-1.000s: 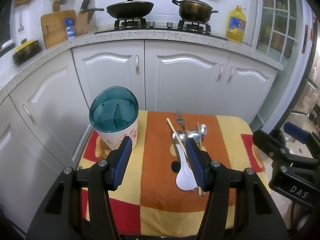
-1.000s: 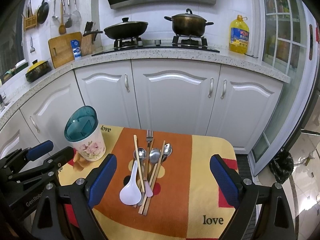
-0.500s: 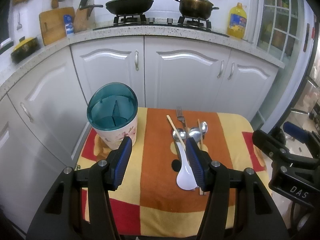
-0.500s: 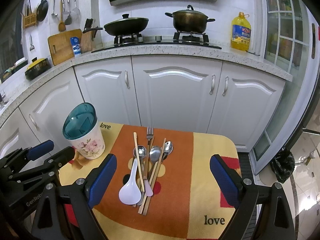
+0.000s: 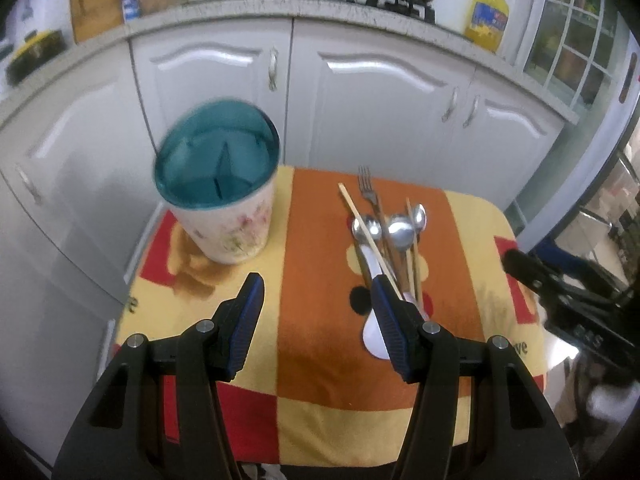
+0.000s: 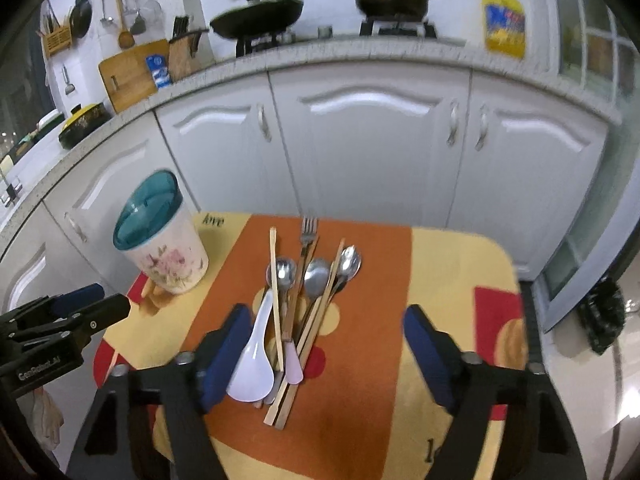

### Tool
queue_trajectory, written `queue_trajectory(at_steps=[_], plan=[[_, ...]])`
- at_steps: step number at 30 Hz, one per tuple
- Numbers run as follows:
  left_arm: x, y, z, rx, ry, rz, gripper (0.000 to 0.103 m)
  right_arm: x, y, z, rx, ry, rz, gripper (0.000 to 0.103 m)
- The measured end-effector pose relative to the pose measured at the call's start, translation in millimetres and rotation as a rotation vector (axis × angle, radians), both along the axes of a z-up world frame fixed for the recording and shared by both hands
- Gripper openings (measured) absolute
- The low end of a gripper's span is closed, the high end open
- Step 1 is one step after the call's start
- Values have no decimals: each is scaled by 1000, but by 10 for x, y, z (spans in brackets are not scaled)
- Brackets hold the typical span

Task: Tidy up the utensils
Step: 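Lower the left tool and grasp the white plastic spoon by its handle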

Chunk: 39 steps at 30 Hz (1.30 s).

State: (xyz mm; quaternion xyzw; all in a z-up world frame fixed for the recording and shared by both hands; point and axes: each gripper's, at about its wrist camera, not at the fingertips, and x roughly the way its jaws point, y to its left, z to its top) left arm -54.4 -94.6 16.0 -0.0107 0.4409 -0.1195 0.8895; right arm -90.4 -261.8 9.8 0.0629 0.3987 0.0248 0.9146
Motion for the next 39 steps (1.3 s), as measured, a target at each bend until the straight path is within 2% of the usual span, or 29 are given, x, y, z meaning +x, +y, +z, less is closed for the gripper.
queue_trajectory(at_steps=[6, 11, 15, 21, 24, 28, 33, 39], plan=[[175, -200, -233, -40, 70, -65, 55, 259, -54, -276, 58, 53, 51, 56], [442, -412, -436, -51, 128, -106, 50, 428, -147, -394, 132, 77, 71, 54], [626, -542, -603, -50, 179, -139, 36, 604, -152, -475, 142, 99, 103, 50], [871, -675, -813, -65, 240, -184, 30, 845, -174, -512, 155, 110, 139, 49], [960, -750, -918, -47, 269, -213, 27, 921, -184, -538, 162, 114, 143, 49], [1034, -792, -1037, -40, 311, -234, 17, 994, -211, -591, 187, 127, 137, 49], [1052, -771, -1045, -68, 311, -245, 13, 1083, -230, -634, 217, 138, 126, 49], [941, -476, -1007, -100, 299, -224, 11, 1195, -58, -632, 190, 142, 185, 49]])
